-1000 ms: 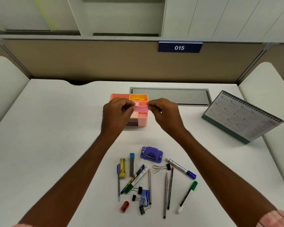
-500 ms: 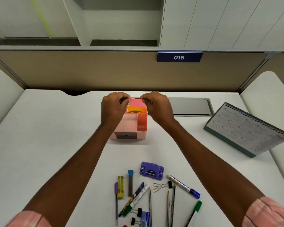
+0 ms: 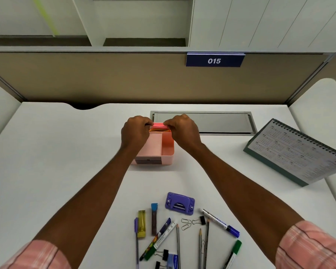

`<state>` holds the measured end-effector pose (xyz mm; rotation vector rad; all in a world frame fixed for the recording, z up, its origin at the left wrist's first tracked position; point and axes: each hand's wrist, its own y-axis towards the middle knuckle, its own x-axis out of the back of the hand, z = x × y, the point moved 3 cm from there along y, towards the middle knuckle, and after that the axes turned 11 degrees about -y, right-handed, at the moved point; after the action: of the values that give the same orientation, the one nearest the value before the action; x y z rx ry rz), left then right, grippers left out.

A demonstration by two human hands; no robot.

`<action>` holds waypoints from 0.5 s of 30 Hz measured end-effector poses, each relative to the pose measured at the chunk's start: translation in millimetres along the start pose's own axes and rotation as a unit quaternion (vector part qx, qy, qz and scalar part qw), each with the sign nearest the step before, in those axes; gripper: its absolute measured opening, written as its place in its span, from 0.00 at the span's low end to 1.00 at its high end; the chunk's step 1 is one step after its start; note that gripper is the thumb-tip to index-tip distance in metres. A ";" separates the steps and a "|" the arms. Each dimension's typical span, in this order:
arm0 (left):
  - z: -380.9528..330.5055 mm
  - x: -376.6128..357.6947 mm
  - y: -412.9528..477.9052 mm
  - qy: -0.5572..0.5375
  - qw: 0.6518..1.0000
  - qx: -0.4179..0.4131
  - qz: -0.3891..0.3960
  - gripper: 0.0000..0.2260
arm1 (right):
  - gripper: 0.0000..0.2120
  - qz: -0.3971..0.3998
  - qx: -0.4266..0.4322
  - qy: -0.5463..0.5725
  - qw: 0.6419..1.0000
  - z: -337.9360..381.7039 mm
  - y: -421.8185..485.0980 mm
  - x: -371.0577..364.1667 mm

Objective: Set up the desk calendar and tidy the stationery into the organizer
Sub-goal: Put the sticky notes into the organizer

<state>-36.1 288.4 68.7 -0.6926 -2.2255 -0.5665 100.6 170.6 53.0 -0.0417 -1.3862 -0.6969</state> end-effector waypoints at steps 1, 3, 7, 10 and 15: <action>1.7 -2.4 0.9 0.004 1.000 0.003 0.005 0.07 | 0.08 0.005 0.006 -0.005 1.000 0.2 -0.9 -2.9; 4.4 -7.4 3.9 0.012 1.000 0.011 0.014 0.08 | 0.08 0.009 0.018 -0.011 1.000 1.0 -1.5 -6.5; 8.6 -13.6 6.9 0.040 0.999 0.029 0.024 0.09 | 0.11 0.014 0.037 -0.025 0.999 4.0 -3.6 -10.4; 9.2 -15.4 5.8 0.046 0.998 0.038 0.037 0.10 | 0.13 0.027 0.037 -0.047 0.998 4.8 -4.4 -14.9; 8.6 -16.3 3.3 0.058 0.995 0.058 0.054 0.13 | 0.16 0.055 0.046 -0.064 0.995 6.6 -4.6 -17.0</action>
<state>-28.8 290.9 51.7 -0.6979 -2.0816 -0.4087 92.3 176.9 37.3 -0.0900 -1.5252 -0.5464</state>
